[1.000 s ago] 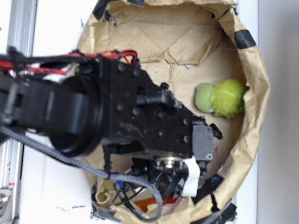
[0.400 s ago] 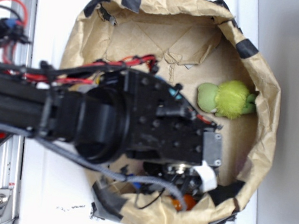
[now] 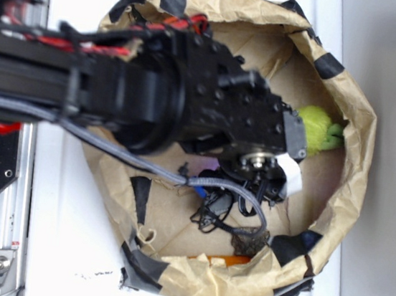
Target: Grab the rock.
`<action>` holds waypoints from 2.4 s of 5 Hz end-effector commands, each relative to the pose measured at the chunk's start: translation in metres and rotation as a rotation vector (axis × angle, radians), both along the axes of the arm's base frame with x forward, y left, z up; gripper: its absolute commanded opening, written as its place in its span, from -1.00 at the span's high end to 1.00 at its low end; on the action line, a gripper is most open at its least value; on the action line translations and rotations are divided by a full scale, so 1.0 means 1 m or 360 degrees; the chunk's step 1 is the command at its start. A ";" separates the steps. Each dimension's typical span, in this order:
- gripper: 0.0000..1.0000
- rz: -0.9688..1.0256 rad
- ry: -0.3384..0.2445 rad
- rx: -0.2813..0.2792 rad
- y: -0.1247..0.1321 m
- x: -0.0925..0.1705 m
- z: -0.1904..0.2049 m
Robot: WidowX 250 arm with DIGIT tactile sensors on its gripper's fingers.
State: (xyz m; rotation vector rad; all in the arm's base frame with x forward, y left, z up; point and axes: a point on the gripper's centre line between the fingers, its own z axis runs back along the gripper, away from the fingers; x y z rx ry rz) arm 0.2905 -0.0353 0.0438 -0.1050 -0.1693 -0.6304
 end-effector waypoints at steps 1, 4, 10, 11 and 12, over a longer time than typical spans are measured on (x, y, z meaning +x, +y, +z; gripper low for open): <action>-1.00 -0.0382 -0.0279 -0.0156 -0.015 0.005 0.046; -1.00 -0.0781 -0.0182 -0.0092 -0.055 0.004 0.002; 1.00 0.0060 -0.0112 0.0174 0.022 -0.014 0.056; 1.00 0.0457 -0.0078 0.0180 0.059 -0.036 0.092; 1.00 0.0852 -0.0007 0.0181 0.051 -0.052 0.121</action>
